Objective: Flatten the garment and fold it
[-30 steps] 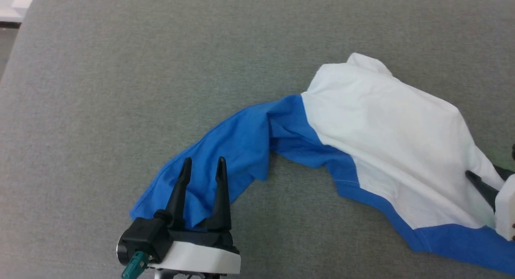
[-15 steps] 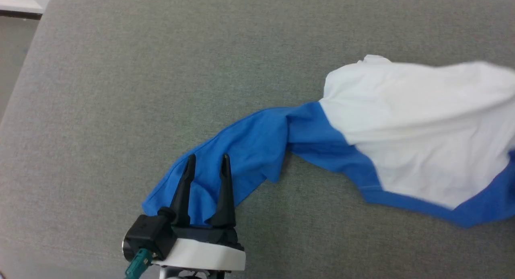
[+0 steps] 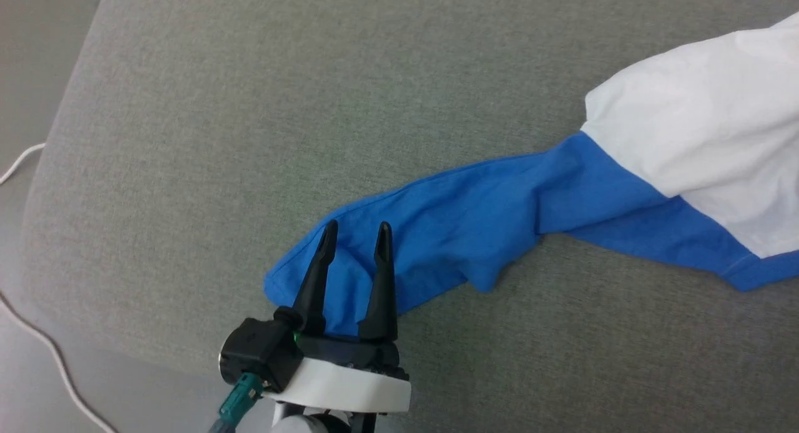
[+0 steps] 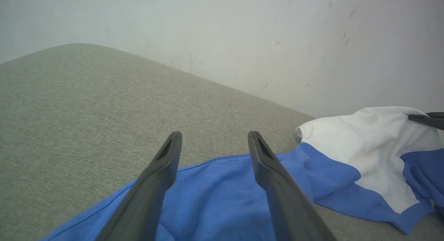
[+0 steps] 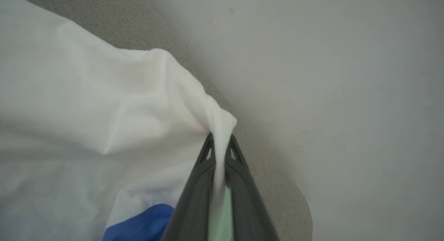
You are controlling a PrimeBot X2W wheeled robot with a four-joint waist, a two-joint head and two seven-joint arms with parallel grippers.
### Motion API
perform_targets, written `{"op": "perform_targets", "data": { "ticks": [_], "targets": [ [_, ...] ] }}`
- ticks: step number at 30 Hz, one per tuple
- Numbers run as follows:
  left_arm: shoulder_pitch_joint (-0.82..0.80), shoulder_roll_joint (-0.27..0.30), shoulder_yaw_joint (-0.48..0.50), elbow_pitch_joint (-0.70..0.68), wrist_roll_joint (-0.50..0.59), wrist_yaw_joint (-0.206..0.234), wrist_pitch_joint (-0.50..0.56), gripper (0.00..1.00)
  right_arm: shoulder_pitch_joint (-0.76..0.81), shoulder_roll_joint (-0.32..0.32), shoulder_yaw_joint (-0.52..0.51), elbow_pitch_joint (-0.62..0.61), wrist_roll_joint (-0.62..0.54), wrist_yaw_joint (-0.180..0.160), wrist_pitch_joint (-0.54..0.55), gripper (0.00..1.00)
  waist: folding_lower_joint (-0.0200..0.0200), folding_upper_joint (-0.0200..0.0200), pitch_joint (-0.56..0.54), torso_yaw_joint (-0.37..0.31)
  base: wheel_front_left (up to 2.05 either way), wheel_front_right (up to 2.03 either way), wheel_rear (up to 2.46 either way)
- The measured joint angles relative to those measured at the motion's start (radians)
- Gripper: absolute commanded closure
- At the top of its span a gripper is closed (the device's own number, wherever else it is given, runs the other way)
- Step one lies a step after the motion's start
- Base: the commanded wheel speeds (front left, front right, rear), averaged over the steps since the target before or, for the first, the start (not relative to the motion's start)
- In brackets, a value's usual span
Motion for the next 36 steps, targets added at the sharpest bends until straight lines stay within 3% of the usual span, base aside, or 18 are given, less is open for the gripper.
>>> {"op": "perform_targets", "data": {
  "ticks": [1, 2, 8, 15, 20, 24, 27, 30, 34, 36],
  "targets": [
    [-0.003, 0.000, -0.002, -0.003, 0.000, 0.000, 0.000, 0.00, -0.007, 0.006, 0.011, 0.021, -0.004, 0.000, -0.005, 0.51, 0.0000, 0.0000, 0.010, 0.008, 0.00, 0.00, 0.00],
    [-0.005, 0.000, -0.006, -0.005, 0.000, 0.002, 0.000, 0.00, -0.012, 0.013, 0.019, 0.042, -0.012, 0.000, -0.016, 0.00, 0.0000, 0.0000, 0.019, 0.014, 0.00, 0.00, 0.00],
    [-0.024, 0.000, -0.021, -0.006, -0.001, 0.019, 0.000, 0.00, -0.042, 0.072, 0.058, 0.132, -0.022, 0.000, -0.092, 0.00, 0.0001, 0.0000, 0.051, 0.024, 0.00, 0.00, 0.00],
    [-0.029, -0.002, 0.001, 0.028, 0.000, 0.016, 0.000, 0.00, -0.046, 0.145, 0.020, 0.138, 0.026, 0.000, -0.167, 0.00, -0.0002, 0.0000, 0.010, 0.001, 0.00, 0.00, 0.00],
    [-0.011, -0.001, 0.024, 0.048, 0.000, -0.003, 0.000, 0.00, 0.064, 0.226, -0.097, 0.057, 0.159, 0.000, -0.184, 0.00, -0.0003, 0.0000, -0.058, -0.027, 0.00, 0.00, 0.00],
    [0.025, 0.004, 0.040, 0.052, -0.002, -0.012, 0.000, 0.00, 0.258, 0.285, -0.317, -0.028, 0.132, 0.000, -0.269, 0.00, -0.0005, 0.0000, -0.121, -0.050, 0.00, 0.00, 0.00],
    [0.060, 0.013, 0.045, 0.052, -0.003, -0.019, 0.000, 0.00, 0.474, 0.411, -0.528, -0.119, 0.031, -0.001, -0.310, 0.00, -0.0006, 0.0000, -0.162, -0.067, 0.00, 0.00, 0.00],
    [0.092, 0.022, 0.049, 0.053, -0.011, -0.024, 0.000, 0.00, 0.717, 0.610, -0.691, -0.253, -0.079, -0.001, -0.307, 0.00, -0.0006, 0.0000, -0.196, -0.088, 0.00, 0.00, 0.00],
    [0.116, 0.035, 0.052, 0.053, -0.016, -0.027, 0.000, 0.00, 0.945, 0.857, -0.803, -0.425, -0.175, 0.000, -0.293, 0.00, -0.0005, 0.0000, -0.223, -0.124, 0.00, 0.00, 0.00],
    [0.126, 0.038, 0.054, 0.054, -0.018, -0.026, 0.000, 0.00, 0.998, 0.946, -0.828, -0.476, -0.206, 0.000, -0.279, 0.00, -0.0004, 0.0000, -0.232, -0.143, 0.00, 0.00, 0.00]
  ]
}}
